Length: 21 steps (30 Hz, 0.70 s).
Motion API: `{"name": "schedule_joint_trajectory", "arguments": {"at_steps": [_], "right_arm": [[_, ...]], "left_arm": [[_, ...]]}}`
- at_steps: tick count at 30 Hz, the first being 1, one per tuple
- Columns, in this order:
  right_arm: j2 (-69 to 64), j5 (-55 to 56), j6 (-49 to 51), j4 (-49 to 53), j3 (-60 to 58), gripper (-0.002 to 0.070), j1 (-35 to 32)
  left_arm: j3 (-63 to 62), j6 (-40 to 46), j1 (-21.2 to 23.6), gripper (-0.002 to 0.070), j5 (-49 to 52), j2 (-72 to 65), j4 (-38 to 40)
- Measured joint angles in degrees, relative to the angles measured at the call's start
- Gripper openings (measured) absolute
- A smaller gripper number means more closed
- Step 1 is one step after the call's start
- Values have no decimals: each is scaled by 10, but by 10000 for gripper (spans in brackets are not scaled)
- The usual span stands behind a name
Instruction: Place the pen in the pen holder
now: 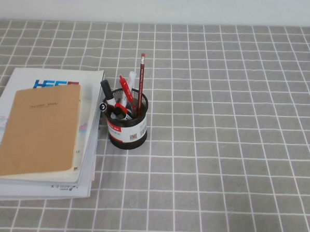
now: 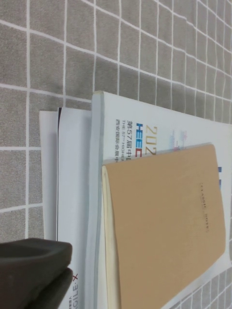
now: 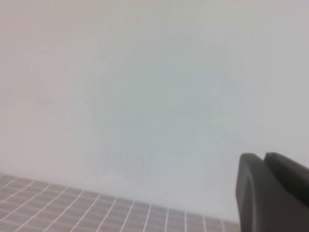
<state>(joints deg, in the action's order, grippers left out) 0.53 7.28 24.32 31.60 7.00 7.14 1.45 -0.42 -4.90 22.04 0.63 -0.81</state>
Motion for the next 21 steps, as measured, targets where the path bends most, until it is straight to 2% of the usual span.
{"name": "schedule_joint_trajectory", "arguments": {"at_steps": [12,13,18,21], "right_arm": [[1,-1,-40,-147,-80,-13,-3],[1,-6,-66,-177,-81,-13,-3],[2,-67,-374,-501,-86,-13,-3],[2,-119,-434,-539,-85,-13,-11]], "left_arm": [[0,0,0,-5,0,0,0],[0,0,0,-5,0,0,0],[0,0,0,-5,0,0,0],[0,0,0,-5,0,0,0]]}}
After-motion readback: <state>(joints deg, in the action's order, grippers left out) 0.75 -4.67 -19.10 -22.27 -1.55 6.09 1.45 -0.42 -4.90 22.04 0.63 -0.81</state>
